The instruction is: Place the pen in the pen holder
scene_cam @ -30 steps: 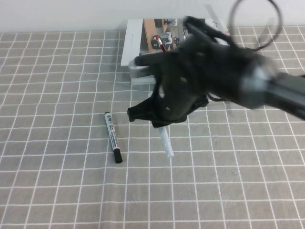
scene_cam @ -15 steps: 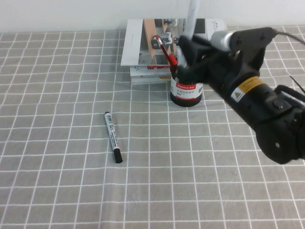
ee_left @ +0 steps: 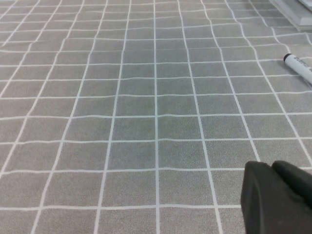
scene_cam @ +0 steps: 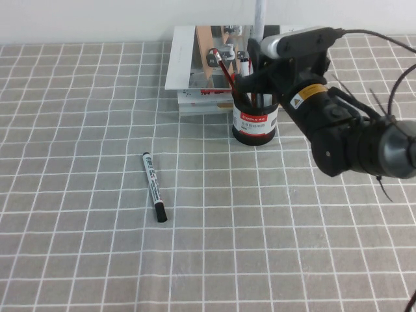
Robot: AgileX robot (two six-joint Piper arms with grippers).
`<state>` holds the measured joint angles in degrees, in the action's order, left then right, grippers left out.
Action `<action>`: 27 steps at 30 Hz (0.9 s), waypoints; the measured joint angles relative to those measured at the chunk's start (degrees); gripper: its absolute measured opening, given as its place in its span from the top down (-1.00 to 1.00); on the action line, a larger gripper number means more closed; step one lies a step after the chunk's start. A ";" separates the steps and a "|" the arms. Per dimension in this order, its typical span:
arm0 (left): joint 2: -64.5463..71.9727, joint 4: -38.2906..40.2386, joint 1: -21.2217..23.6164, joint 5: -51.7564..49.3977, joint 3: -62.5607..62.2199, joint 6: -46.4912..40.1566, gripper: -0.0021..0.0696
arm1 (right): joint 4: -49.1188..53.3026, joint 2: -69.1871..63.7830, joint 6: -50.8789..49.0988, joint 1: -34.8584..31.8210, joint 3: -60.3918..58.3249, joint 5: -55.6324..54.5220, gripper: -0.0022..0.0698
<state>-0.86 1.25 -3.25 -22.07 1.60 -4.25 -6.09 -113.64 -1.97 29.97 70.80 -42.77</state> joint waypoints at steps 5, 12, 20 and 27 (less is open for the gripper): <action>0.00 0.00 0.00 0.00 0.00 0.00 0.95 | 0.47 -3.60 0.09 -0.42 2.61 1.53 0.28; 0.00 0.00 0.00 0.00 0.00 0.00 0.95 | 0.60 -3.08 -0.02 -1.31 2.84 11.03 0.14; 0.00 0.00 0.00 0.00 0.00 0.00 0.95 | 0.82 10.06 -5.20 -1.31 -11.91 8.14 0.90; 0.00 0.00 0.00 0.00 0.00 0.00 0.95 | 0.82 29.29 -5.44 -1.31 -30.77 4.48 0.97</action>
<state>-0.86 1.25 -3.25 -22.07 1.60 -4.25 -5.28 -84.35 -7.40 28.67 40.03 -38.28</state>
